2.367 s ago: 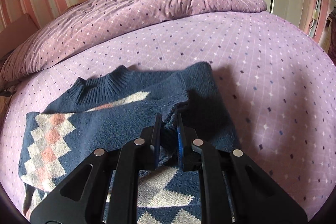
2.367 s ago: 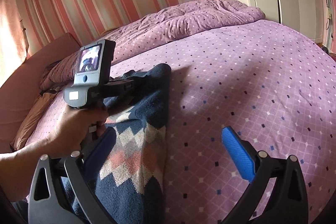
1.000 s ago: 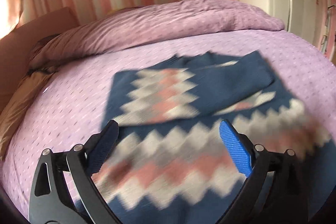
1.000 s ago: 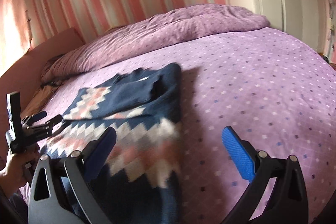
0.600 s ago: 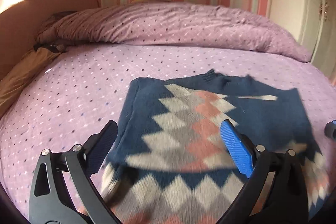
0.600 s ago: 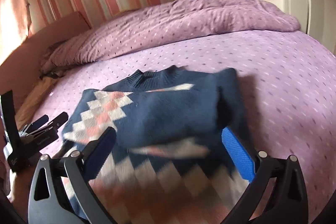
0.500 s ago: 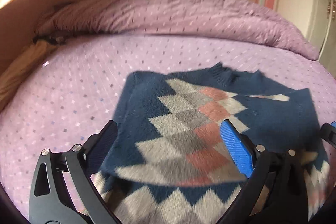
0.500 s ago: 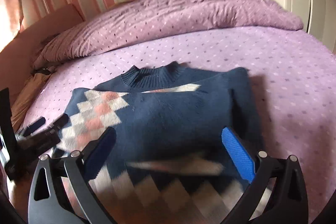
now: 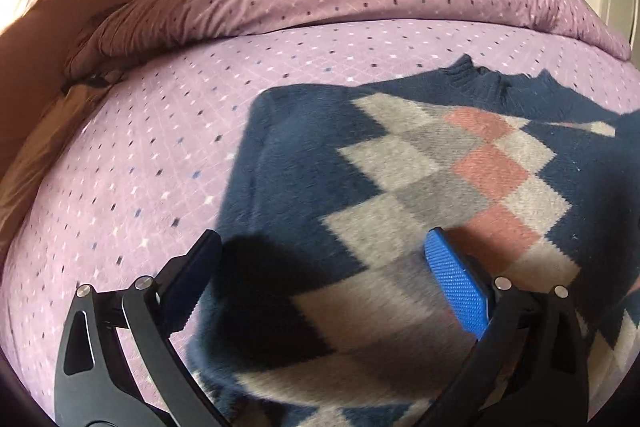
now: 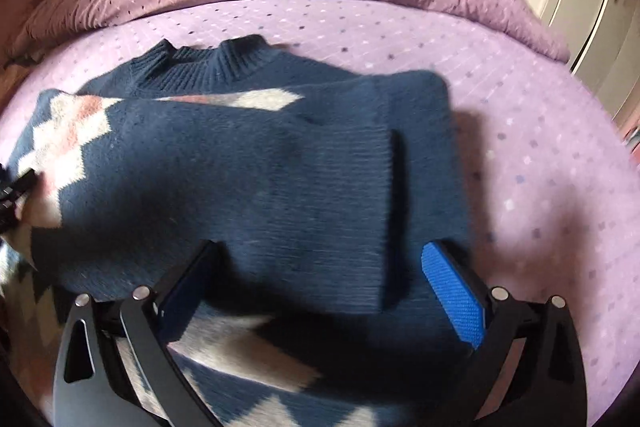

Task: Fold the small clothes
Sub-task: 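Move both grippers toward the sweater hem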

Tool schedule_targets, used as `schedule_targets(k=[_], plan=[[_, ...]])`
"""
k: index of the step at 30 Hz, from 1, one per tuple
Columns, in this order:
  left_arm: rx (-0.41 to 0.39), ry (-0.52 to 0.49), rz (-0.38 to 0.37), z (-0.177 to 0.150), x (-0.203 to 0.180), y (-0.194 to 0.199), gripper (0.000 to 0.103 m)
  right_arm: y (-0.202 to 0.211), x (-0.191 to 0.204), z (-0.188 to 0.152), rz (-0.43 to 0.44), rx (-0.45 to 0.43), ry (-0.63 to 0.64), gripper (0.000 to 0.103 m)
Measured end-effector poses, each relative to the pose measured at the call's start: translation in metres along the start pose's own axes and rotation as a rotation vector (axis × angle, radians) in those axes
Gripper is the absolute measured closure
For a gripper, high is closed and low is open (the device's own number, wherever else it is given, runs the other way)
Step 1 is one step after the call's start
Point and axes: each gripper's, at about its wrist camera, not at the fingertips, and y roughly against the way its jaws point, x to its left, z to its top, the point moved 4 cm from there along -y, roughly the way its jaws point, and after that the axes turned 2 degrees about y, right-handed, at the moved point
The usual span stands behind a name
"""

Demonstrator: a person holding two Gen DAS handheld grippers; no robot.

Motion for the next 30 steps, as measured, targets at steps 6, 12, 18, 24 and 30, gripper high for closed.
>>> schedule_targets(k=[6, 12, 18, 24, 30], plan=[[-0.017, 0.080, -0.054, -0.007, 0.036, 0.025, 0.003, 0.016, -0.019, -0.001, -0.101, 0.007, -0.005, 0.002], [-0.083, 0.068, -0.080, -0.011, 0.055, 0.078, 0.003, 0.066, -0.039, -0.010, -0.156, -0.049, -0.026, 0.002], [-0.148, 0.062, -0.095, -0.013, 0.066, 0.147, 0.003, 0.149, -0.046, -0.040, -0.036, -0.150, -0.037, 0.002], [-0.193, 0.061, -0.105, -0.029, 0.077, 0.215, 0.003, 0.216, -0.039, -0.084, 0.058, -0.208, -0.043, 0.002], [-0.210, 0.071, -0.120, -0.062, 0.093, 0.265, 0.003, 0.253, -0.030, -0.129, 0.095, -0.208, -0.035, 0.002]])
